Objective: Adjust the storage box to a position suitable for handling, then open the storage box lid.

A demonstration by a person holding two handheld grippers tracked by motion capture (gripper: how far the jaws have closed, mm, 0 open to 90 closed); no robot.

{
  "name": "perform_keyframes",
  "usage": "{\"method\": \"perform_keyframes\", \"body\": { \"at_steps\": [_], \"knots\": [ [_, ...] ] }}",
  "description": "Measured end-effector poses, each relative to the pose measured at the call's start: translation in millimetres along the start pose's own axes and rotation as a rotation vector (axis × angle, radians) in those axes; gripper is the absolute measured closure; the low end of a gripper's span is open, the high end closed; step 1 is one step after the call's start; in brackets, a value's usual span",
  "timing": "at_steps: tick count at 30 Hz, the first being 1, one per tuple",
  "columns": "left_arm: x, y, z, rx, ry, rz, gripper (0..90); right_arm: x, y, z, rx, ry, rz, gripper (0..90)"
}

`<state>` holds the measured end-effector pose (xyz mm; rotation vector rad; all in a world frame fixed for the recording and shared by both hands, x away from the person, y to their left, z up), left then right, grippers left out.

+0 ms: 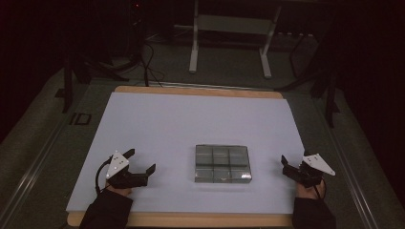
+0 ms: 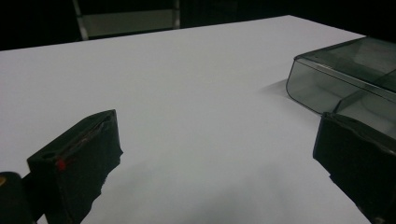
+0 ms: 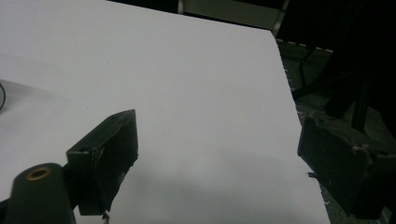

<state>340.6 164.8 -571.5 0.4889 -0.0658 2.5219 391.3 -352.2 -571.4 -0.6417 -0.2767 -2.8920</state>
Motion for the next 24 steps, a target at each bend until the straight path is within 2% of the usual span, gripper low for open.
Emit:
{"method": "perform_keyframes", "body": {
  "at_steps": [2,5,12,15,18,19,20,23,24],
  "knots": [
    [-0.4,0.5,-0.2,-0.003,-0.004,-0.004,2.3,-0.4,0.0,-0.2,0.001,-0.004,-0.002,12.0],
    [-0.7,3.9,-0.7,-0.017,-0.010,-0.041,2.3,-1.1,-0.6,-0.6,0.007,-0.012,-0.004,13.1],
    [-2.4,4.4,-1.9,-0.014,-0.032,-0.055,2.3,-3.1,0.5,-1.3,-0.005,-0.030,0.004,13.0],
    [-5.4,3.4,-3.4,0.003,-0.063,-0.069,2.3,-5.9,1.3,-2.7,-0.018,-0.059,0.015,12.8],
    [-6.7,3.7,-4.2,0.007,-0.078,-0.080,2.3,-6.6,1.6,-3.1,-0.021,-0.067,0.016,12.9],
    [-10.7,3.3,-6.1,0.027,-0.123,-0.107,2.3,-8.1,0.6,-3.6,-0.021,-0.085,0.028,13.1],
    [-11.4,2.5,-6.3,0.030,-0.131,-0.106,2.3,-8.2,-0.5,-3.5,-0.025,-0.093,0.037,13.1],
    [-12.6,2.4,-5.4,0.027,-0.135,-0.114,2.4,-8.2,-2.0,-2.1,-0.013,-0.097,0.043,13.1],
    [-14.3,3.6,-4.5,0.015,-0.148,-0.120,2.4,-8.0,-4.9,0.3,0.010,-0.098,0.053,13.1]
  ]
}}
Point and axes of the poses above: each handheld gripper's, and its own axes: x roughly backward along the jaws, z roughly out of its top, y roughly to its right, the point moved 10 cm from there along -x, roughly forward along the jaws, and after that the axes turned 2 degrees about -y, right-handed, at the moved point
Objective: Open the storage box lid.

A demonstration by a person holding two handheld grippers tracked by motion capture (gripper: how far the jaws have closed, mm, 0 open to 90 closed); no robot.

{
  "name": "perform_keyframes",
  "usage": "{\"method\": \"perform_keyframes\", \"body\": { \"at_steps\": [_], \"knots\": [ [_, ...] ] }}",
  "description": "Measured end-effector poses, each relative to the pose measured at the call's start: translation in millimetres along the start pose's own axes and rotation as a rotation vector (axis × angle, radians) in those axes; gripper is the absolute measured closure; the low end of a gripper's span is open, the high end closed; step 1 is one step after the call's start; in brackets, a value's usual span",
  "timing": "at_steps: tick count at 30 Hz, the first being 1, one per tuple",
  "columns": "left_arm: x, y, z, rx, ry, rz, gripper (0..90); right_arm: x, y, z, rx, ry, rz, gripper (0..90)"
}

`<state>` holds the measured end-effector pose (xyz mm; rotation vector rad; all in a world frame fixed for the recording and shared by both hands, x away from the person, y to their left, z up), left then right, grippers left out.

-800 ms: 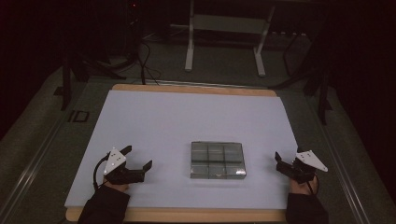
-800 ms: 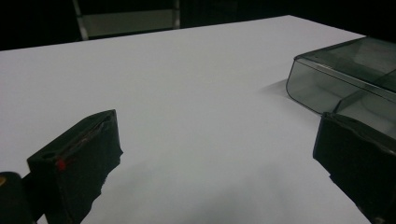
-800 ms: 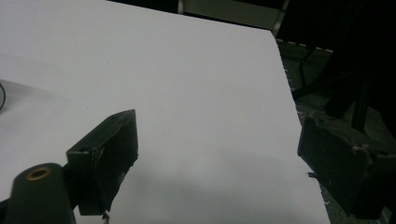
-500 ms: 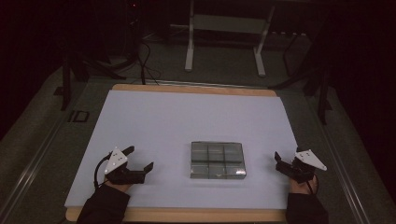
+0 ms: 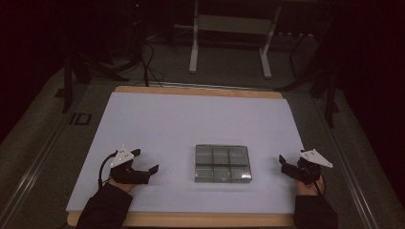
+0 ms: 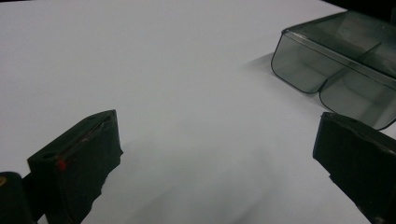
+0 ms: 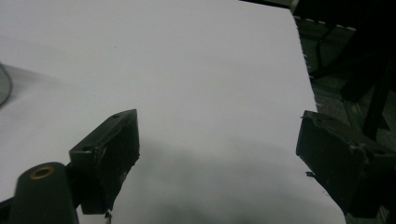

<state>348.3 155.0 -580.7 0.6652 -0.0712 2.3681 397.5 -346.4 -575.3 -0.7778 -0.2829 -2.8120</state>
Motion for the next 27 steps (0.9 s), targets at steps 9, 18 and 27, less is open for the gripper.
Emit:
{"method": "perform_keyframes", "body": {
  "at_steps": [9,18,27],
  "knots": [
    [-8.4,14.5,7.2,-0.047,-0.026,-0.025,5.4,2.8,-19.8,9.1,0.068,-0.020,0.108,13.2],
    [-16.4,33.7,15.3,-0.094,-0.045,-0.075,6.3,3.6,-41.8,15.4,0.130,0.005,0.207,15.8],
    [-31.5,55.7,11.2,-0.157,-0.098,-0.129,13.6,3.7,-67.8,17.2,0.181,0.005,0.316,17.6]
  ]
}}
Point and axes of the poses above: each handheld gripper's, and its own axes: x roughly backward along the jaws, z roughly out of its top, y roughly to its right, the point moved 10 cm from there along -x, roughly forward along the jaws, and after that the axes turned 2 degrees about -y, right-handed, at the moved point
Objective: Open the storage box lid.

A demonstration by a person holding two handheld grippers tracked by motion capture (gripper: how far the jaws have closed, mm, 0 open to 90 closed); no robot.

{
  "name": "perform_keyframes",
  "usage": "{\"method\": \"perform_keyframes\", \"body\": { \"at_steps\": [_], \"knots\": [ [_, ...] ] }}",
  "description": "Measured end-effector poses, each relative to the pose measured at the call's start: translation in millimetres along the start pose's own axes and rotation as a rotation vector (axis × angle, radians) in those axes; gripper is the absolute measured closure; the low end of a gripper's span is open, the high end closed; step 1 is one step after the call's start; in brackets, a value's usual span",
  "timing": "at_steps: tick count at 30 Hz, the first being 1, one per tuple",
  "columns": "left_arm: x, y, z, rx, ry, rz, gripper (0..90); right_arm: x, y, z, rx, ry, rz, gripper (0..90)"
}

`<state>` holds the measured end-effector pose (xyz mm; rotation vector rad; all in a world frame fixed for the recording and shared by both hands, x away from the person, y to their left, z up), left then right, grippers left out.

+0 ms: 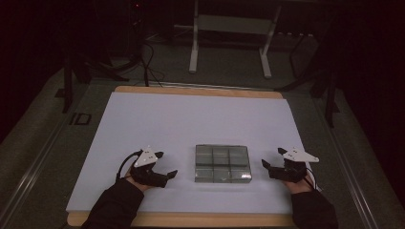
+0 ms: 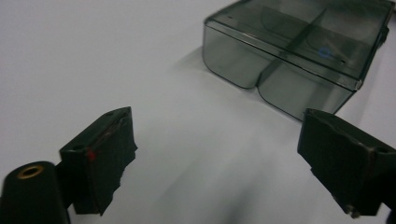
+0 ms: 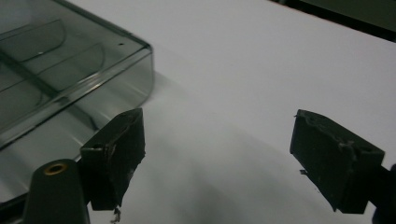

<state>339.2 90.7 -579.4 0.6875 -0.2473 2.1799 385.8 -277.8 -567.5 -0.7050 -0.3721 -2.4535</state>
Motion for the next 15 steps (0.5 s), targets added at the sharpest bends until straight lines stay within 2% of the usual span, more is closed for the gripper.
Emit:
{"method": "perform_keyframes", "body": {
  "at_steps": [3,5,7,11,12,15],
  "knots": [
    [-4.9,3.4,2.0,-0.005,-0.013,0.001,18.3,-4.5,-7.9,-0.9,0.003,-0.008,0.035,18.4],
    [-6.3,4.3,3.0,-0.009,-0.016,0.002,23.6,-7.0,-12.4,-1.7,0.004,-0.013,0.046,22.1],
    [-9.2,6.6,4.7,-0.013,-0.023,-0.004,32.3,-8.2,-14.2,-2.1,0.004,-0.014,0.051,23.3],
    [-16.2,12.5,5.0,-0.034,-0.052,-0.032,49.9,-10.9,-21.8,-6.1,0.014,-0.025,0.088,36.9],
    [-17.8,14.7,4.8,-0.041,-0.058,-0.045,53.7,-10.9,-21.8,-6.1,0.014,-0.025,0.088,36.9],
    [-24.4,22.1,2.9,-0.075,-0.085,-0.073,62.8,-9.6,-29.7,-8.7,0.030,-0.020,0.117,52.2]
  ]
}}
Point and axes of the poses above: each handheld gripper's, and its own axes: x roughly backward along the jaws, z roughly out of its top, y roughly to its right, the point moved 10 cm from there along -x, roughly forward along the jaws, and after that the axes turned 2 degrees about -y, right-handed, at the moved point
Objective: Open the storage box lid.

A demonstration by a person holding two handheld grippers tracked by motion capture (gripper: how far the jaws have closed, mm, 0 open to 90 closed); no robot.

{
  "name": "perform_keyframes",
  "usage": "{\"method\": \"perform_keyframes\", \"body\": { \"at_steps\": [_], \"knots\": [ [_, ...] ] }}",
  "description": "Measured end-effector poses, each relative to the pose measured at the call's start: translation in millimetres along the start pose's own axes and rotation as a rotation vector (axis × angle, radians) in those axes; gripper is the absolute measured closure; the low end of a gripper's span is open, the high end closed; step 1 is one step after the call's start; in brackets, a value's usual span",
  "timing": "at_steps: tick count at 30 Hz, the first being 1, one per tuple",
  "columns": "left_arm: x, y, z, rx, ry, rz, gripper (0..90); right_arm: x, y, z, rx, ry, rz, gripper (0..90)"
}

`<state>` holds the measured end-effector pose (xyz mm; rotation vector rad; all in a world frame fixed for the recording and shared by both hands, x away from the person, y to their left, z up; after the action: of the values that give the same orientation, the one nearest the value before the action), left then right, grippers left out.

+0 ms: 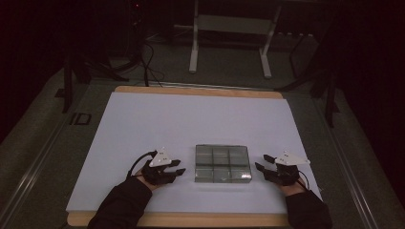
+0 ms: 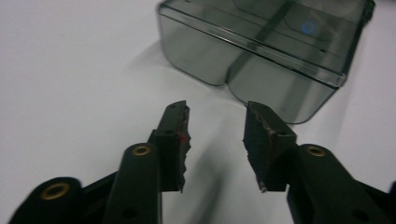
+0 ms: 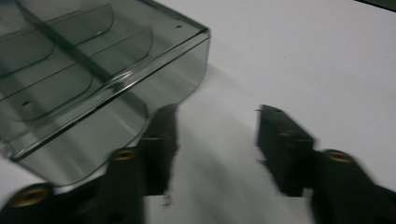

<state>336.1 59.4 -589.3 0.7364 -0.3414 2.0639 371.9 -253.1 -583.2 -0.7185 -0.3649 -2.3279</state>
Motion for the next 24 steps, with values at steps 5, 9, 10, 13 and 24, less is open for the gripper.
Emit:
{"method": "perform_keyframes", "body": {
  "at_steps": [5,9,10,13,24],
  "knots": [
    [-9.1,8.5,0.7,-0.025,-0.024,-0.036,72.1,-0.7,-11.3,-2.7,0.056,-0.002,0.056,68.7],
    [-15.0,13.7,3.4,-0.042,-0.033,-0.053,80.6,-2.8,-18.3,-5.0,0.075,-0.019,0.098,80.1],
    [-15.0,13.7,3.4,-0.042,-0.033,-0.053,81.0,-2.8,-18.3,-5.0,0.075,-0.019,0.098,80.1],
    [-20.3,15.8,5.0,-0.060,-0.039,-0.051,84.1,-3.4,-22.6,-5.8,0.085,-0.027,0.125,89.5],
    [-24.5,18.1,10.3,-0.066,-0.001,-0.064,90.0,-3.2,-31.1,-5.9,0.123,-0.022,0.172,89.9]
  ]
}}
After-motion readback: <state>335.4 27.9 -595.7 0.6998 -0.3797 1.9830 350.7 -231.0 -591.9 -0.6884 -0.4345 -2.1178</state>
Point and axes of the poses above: each handheld gripper's, and its own axes: x roughly backward along the jaws, z roughly out of its top, y roughly to its right, the point moved 10 cm from there along -x, roughly forward along the jaws, and after that the axes turned 2 degrees about -y, right-handed, at the moved point
